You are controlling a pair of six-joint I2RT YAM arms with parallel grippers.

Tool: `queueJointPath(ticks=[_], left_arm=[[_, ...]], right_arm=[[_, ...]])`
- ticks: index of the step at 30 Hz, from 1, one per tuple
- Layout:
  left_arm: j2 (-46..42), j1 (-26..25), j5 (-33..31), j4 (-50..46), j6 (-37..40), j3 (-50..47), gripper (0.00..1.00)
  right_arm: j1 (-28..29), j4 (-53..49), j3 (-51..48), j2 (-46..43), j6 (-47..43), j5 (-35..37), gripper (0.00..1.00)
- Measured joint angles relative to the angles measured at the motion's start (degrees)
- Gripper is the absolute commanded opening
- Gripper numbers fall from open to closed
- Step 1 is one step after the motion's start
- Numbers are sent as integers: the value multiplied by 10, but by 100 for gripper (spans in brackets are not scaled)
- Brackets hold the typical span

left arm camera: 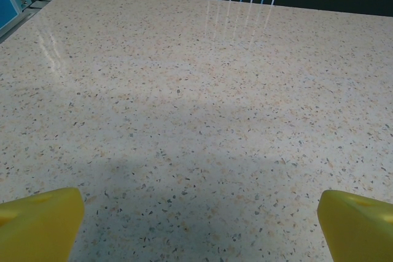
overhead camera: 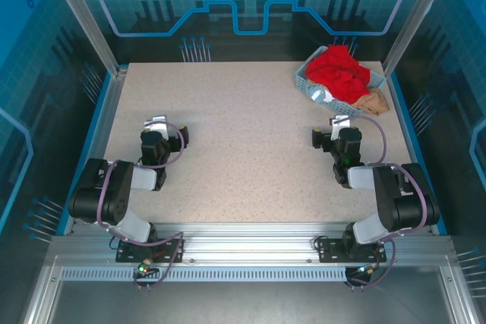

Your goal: Fold and stack the t-shirts

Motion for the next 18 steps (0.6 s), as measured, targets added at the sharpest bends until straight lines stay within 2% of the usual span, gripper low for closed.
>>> queueJointPath(ticks=[3, 6, 9, 12, 14, 17, 18], left_arm=[[-10, -1, -4, -13, 0, 0, 99], [-80, -25, -49, -83, 12, 3, 99], [-174, -76, -114, -148, 11, 39, 99], [-223, -86, -149, -347, -87, 188, 99], [-224, -51, -128, -440, -182, 295, 99], [-198, 12, -60, -520, -280, 383, 99], [-181, 15, -44, -544, -298, 405, 99]], right_arm=[[14, -25, 2, -16, -2, 27, 100], [48, -119, 34, -84, -2, 73, 100], [53, -268, 148, -158, 74, 99, 100], [5, -478, 380, -143, 207, 71, 100], [-43, -554, 501, -116, 273, 22, 97], [-82, -632, 567, -80, 324, -14, 95], [-87, -654, 579, -63, 334, -28, 93]])
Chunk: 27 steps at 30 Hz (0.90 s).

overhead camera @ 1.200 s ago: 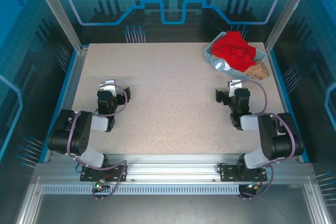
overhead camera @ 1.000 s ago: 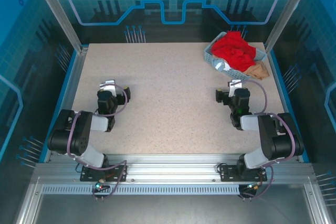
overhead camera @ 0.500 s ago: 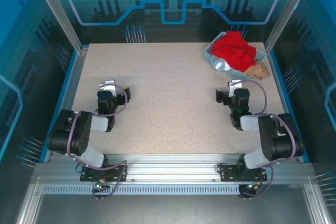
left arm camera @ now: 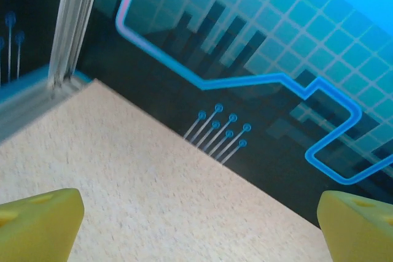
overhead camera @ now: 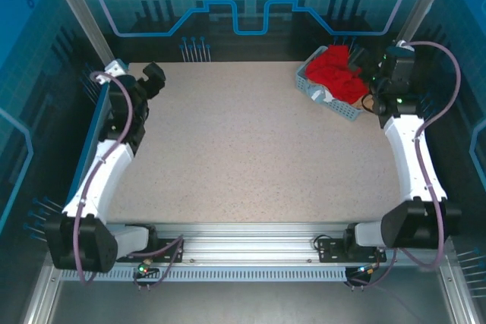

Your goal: Fold and stack the t-shirts

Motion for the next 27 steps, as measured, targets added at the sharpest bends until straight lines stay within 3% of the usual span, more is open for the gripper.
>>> queueJointPath(ticks=[5, 11, 17, 24, 27], left_arm=[[101, -76, 87, -112, -40, 76, 99], [115, -163, 167, -154, -57, 84, 97], [115, -190, 194, -155, -71, 93, 93], [101, -202, 200, -169, -82, 93, 90], [90, -202, 200, -172, -82, 93, 88]], right_arm=[[-41, -76, 69, 150, 39, -110, 83], [-77, -115, 148, 295, 59, -183, 74], [-79, -109, 218, 358, 70, -224, 60], [-76, -96, 260, 373, 85, -239, 54], [-71, -99, 282, 386, 91, -238, 42]])
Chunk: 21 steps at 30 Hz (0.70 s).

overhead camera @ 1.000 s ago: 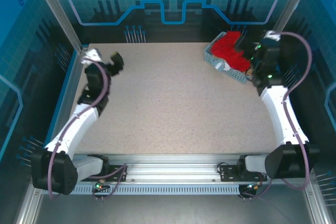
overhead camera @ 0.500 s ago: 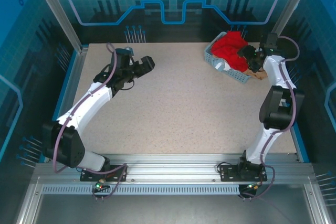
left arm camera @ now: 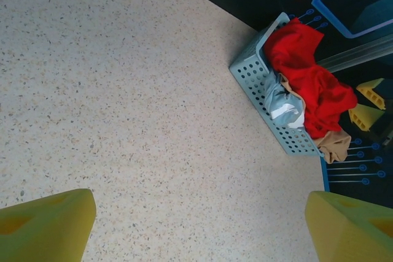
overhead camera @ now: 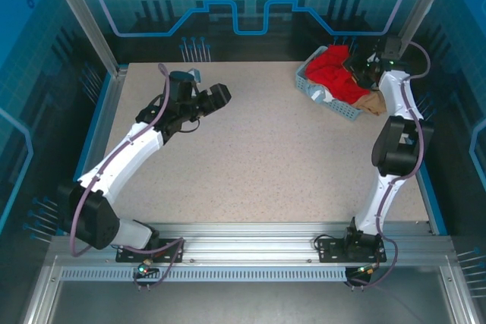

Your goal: Fold and stack the t-shirts

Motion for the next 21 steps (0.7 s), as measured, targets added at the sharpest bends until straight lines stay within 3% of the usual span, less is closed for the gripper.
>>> queueJointPath(ticks=[2, 5, 14, 21], left_arm=[[-2, 0, 0, -2, 0, 1, 87], [-2, 0, 0, -12, 1, 7, 84], [-12, 0, -1, -32, 3, 16, 75], [-54, 0, -25, -49, 3, 14, 74]], right_arm=[[3, -3, 19, 15, 5, 0, 30], [7, -7, 26, 28, 10, 2, 1], [41, -11, 43, -37, -40, 55, 0], [151, -4, 177, -181, -114, 87, 0]])
